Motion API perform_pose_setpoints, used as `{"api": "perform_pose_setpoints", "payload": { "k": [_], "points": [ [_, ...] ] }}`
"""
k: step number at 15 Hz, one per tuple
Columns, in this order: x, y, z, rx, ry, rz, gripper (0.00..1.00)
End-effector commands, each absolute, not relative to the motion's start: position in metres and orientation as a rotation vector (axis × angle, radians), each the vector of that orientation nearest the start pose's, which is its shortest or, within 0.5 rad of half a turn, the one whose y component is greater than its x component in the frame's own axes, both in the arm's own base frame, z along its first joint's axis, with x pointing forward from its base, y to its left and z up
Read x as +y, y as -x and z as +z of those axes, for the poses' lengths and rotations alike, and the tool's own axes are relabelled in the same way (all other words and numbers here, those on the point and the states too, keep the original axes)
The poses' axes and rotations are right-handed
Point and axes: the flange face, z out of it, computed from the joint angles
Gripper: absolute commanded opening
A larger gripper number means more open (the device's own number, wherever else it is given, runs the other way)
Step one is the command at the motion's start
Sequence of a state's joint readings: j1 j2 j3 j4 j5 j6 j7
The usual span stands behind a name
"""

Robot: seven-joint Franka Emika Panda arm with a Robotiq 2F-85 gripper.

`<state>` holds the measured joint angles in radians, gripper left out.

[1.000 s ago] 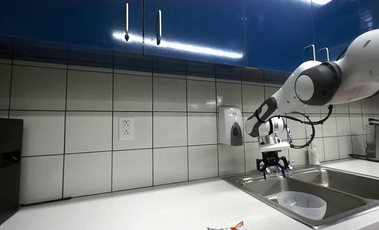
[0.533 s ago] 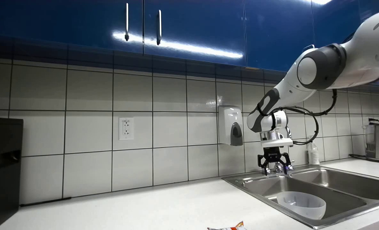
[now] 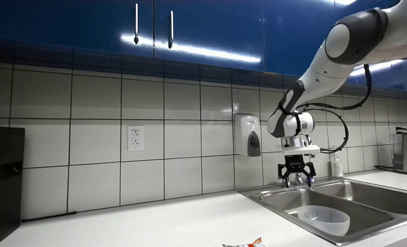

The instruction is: Lift the bowl and put it in the sink

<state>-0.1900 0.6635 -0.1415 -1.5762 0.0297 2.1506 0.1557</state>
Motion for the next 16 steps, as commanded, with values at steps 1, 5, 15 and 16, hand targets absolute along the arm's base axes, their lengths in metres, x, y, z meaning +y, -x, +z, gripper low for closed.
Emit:
{"api": "perform_pose_setpoints", "payload": {
  "k": [1, 5, 15, 16],
  "points": [
    [-0.183, -0.614, 0.262, 0.651, 3.106, 0.135, 1.00],
    [-0.153, -0.570, 0.266, 0.553, 3.110, 0.159, 1.00],
    [-0.103, -0.481, 0.280, 0.356, 3.111, 0.194, 1.00],
    [-0.101, -0.478, 0.281, 0.345, 3.111, 0.196, 1.00]
  ]
}}
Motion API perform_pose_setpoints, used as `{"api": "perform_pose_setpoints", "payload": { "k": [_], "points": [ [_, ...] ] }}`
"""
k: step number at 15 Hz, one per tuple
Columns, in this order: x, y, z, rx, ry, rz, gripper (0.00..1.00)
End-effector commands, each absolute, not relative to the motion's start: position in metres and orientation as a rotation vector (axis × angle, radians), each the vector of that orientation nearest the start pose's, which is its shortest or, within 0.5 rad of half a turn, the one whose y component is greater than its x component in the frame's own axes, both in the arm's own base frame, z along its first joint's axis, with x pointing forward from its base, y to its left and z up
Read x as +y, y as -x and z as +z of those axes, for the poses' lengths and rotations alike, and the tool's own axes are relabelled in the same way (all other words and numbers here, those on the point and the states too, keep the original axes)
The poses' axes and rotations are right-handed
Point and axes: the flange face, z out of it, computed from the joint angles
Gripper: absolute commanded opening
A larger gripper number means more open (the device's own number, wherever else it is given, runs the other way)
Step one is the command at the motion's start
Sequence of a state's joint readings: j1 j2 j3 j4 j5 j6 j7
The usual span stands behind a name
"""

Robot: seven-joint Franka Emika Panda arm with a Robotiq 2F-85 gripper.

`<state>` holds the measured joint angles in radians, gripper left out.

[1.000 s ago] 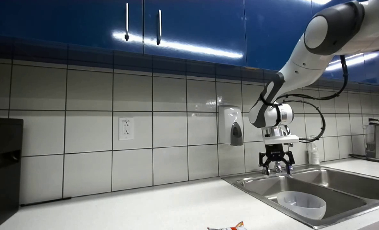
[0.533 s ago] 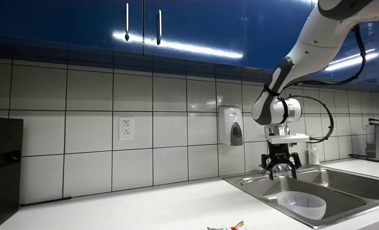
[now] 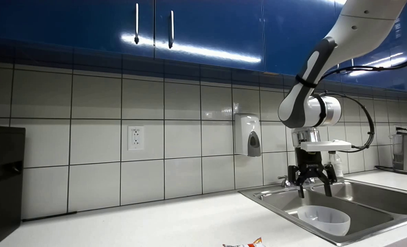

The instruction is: Lift the bowl and put it in the sink

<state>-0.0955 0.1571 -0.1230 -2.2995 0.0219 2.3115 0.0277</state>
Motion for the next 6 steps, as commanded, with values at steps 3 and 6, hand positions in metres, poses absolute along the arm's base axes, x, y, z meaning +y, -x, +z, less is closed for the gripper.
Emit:
{"api": "perform_pose_setpoints", "payload": {
  "k": [3, 6],
  "points": [
    [-0.1041, -0.4861, 0.2740, 0.386, 3.098, 0.227, 1.00],
    [-0.1031, -0.4838, 0.2751, 0.382, 3.098, 0.226, 1.00]
  ]
}}
